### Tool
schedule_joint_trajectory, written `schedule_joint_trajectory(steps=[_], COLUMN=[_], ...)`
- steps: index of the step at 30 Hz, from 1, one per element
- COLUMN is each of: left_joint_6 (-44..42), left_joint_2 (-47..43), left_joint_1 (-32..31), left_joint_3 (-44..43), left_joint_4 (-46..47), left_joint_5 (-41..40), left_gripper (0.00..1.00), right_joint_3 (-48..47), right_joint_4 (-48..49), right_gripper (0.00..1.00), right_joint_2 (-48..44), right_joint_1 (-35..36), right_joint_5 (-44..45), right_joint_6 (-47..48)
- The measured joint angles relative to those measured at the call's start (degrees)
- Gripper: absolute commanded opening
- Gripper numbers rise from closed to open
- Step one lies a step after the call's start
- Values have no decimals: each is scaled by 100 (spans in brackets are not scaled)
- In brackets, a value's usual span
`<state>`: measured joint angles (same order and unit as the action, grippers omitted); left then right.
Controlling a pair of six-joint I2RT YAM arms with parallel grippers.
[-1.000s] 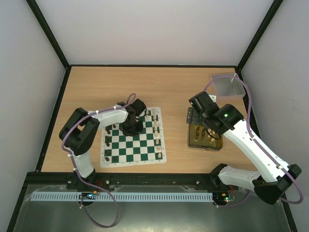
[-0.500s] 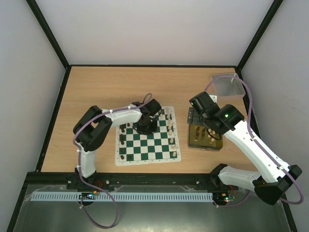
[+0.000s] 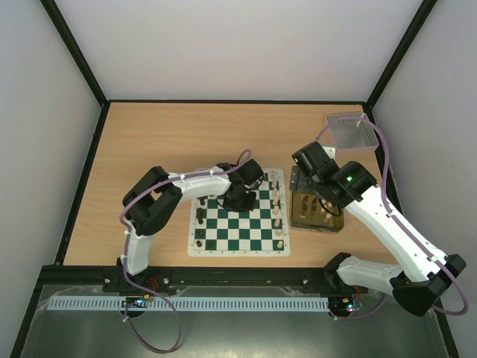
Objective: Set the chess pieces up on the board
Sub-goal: Move the chessboard to the center of the board.
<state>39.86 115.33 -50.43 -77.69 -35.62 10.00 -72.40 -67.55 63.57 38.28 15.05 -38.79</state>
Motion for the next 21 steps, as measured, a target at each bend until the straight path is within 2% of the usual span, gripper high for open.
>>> schedule_joint_trajectory(steps=[19,21], left_joint_6=[-42,-35], left_joint_2=[-90,-90], left_joint_1=[-79,-83], left_joint_3=[164,175], left_joint_4=[186,216], left_joint_5=[-46,-15], left_gripper=[2,5], right_joint_3=[11,11], right_joint_4=[4,2], right_gripper=[93,93], right_joint_2=[0,2], right_joint_1=[0,0], right_joint_5=[9,9], right_joint_6=[7,7])
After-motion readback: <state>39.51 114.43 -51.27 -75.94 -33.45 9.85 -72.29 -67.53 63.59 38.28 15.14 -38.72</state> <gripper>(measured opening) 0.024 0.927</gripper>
